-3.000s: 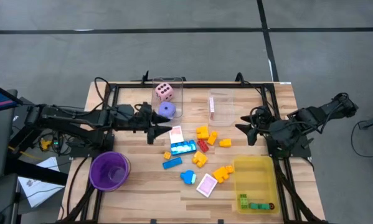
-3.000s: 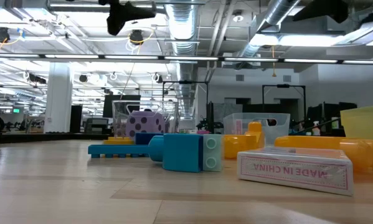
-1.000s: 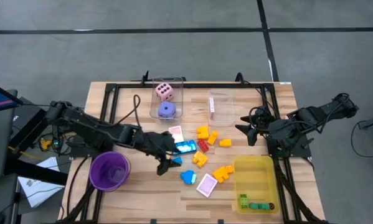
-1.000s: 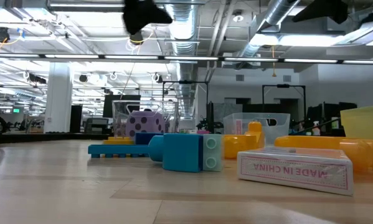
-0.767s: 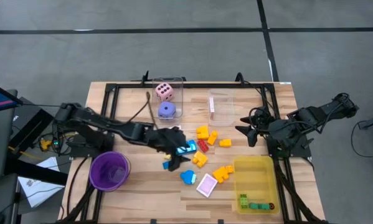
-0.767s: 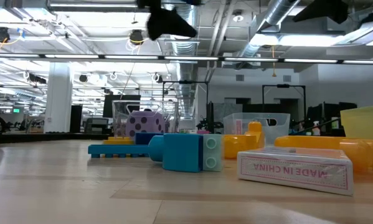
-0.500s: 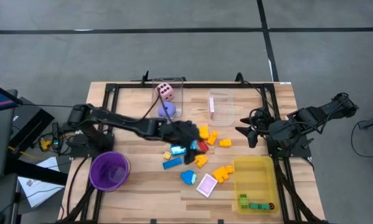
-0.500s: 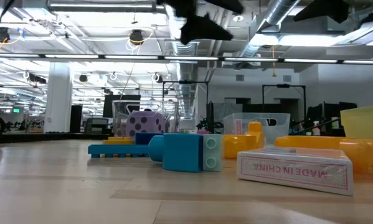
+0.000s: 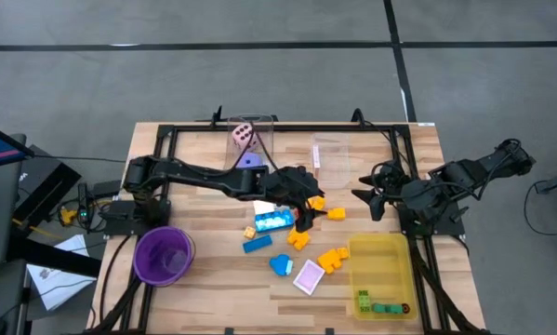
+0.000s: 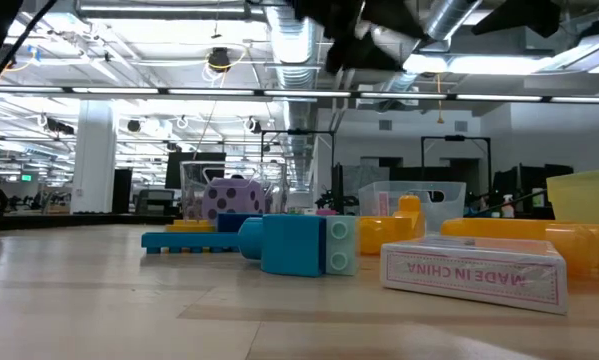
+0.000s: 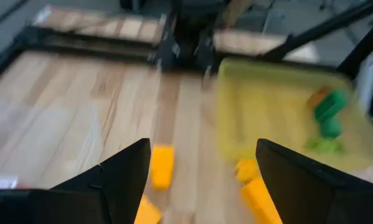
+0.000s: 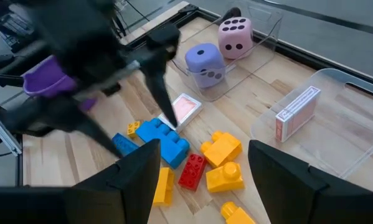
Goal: Pick & Place Toys
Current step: Put the red game piece into the bin
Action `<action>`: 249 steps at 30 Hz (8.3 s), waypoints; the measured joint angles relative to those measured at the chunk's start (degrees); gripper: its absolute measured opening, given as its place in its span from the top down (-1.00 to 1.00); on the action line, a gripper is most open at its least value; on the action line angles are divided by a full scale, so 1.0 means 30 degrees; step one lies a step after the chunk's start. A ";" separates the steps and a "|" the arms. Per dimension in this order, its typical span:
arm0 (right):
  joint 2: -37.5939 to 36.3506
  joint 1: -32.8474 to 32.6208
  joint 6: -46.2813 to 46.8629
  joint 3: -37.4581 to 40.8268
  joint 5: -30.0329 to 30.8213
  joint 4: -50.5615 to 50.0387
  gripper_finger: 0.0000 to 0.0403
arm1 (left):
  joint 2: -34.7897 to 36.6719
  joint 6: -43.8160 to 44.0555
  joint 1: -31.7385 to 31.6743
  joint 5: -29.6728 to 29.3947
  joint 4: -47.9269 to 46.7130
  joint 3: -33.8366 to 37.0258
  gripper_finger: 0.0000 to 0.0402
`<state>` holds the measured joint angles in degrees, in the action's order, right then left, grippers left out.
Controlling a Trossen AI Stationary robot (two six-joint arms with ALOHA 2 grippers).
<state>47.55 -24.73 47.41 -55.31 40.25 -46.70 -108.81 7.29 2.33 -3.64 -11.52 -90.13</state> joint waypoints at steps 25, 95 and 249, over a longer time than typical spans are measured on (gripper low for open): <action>0.0000 0.0000 0.0193 0.0000 -0.0282 0.0292 -0.16 | -0.3783 -1.6045 0.0051 -0.1218 -0.4523 0.0022 -0.20; 0.0015 0.0000 0.1202 0.0001 -0.1134 0.0201 -0.16 | -0.5094 -1.1377 -0.0788 0.2535 -0.4517 0.0976 -0.13; 0.4743 -0.2715 0.2378 -0.0007 -0.6147 -0.2950 0.54 | 0.2752 0.1508 -0.3826 1.3202 0.0842 0.0969 -0.18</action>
<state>61.78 -32.88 54.54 -55.33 21.81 -55.55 -100.55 11.81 -9.15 35.97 -8.99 -87.22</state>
